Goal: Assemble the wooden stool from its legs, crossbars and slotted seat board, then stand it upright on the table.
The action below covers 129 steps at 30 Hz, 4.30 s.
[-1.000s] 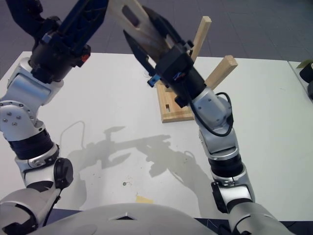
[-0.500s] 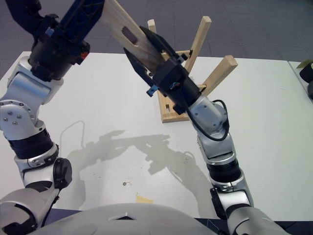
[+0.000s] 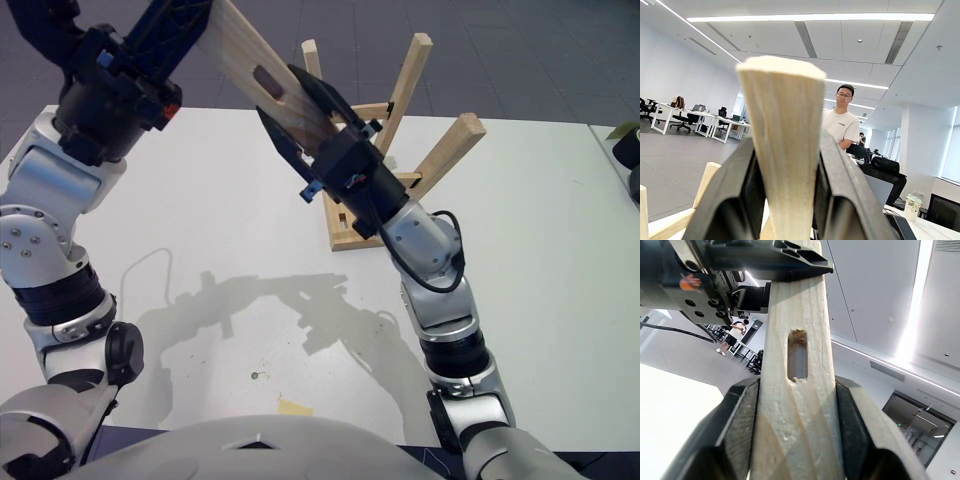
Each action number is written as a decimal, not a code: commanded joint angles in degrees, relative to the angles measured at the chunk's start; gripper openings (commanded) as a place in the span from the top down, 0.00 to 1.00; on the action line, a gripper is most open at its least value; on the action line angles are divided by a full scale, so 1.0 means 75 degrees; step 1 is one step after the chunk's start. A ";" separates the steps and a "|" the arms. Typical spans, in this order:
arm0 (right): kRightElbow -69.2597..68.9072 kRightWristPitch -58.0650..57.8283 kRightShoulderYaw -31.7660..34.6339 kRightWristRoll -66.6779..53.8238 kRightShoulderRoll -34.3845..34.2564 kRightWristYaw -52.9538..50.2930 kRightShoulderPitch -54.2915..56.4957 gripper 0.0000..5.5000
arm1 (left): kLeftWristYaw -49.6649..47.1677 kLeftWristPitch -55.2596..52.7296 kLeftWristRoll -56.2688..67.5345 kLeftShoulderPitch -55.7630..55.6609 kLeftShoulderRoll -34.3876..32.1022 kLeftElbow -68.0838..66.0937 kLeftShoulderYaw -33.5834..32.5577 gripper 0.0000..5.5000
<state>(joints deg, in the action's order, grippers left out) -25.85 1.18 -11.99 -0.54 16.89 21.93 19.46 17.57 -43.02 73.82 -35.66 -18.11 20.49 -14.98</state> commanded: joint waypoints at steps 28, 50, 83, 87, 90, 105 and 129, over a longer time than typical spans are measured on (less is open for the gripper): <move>0.0096 -0.1466 0.1914 -0.1674 -0.0948 -0.1080 0.0306 0.02 | -0.1498 0.2071 -0.2404 -0.1776 -0.0514 -0.1974 -0.0862 0.81; 0.3249 -0.1422 0.3278 -0.1580 0.0664 -0.0845 0.0453 0.02 | 0.0008 0.3296 -0.6710 -0.0080 -0.0835 -0.1749 0.1163 0.81; 0.2105 -0.3710 0.2578 -0.5138 0.2191 0.4128 0.0170 0.18 | 0.0431 0.3447 -0.7122 0.0171 -0.0270 -0.2385 0.1258 0.81; 0.1896 -0.3805 0.2585 -0.5227 0.2184 0.4147 -0.0024 0.30 | 0.0439 0.3424 -0.7177 0.0275 -0.0119 -0.2394 0.1382 0.81; 0.1788 -0.3989 0.2618 -0.5397 0.2195 0.4159 -0.0193 0.39 | 0.0503 0.3377 -0.7187 0.0327 -0.0054 -0.2339 0.1442 0.81; 0.0966 -0.3387 0.1993 -0.4689 0.1276 0.3030 -0.1264 0.60 | 0.0423 0.2633 -0.6596 0.0474 0.0448 -0.2068 0.1293 0.81; 0.0859 -0.3270 0.1627 -0.4698 0.1018 0.2635 -0.1685 0.60 | -0.0216 0.1722 -0.5596 0.0943 0.1390 -0.2417 0.0625 0.81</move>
<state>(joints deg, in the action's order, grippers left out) -20.94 -20.36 2.91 -35.95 24.95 41.23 9.21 16.45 -30.06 31.64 -28.86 -8.35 2.89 -10.30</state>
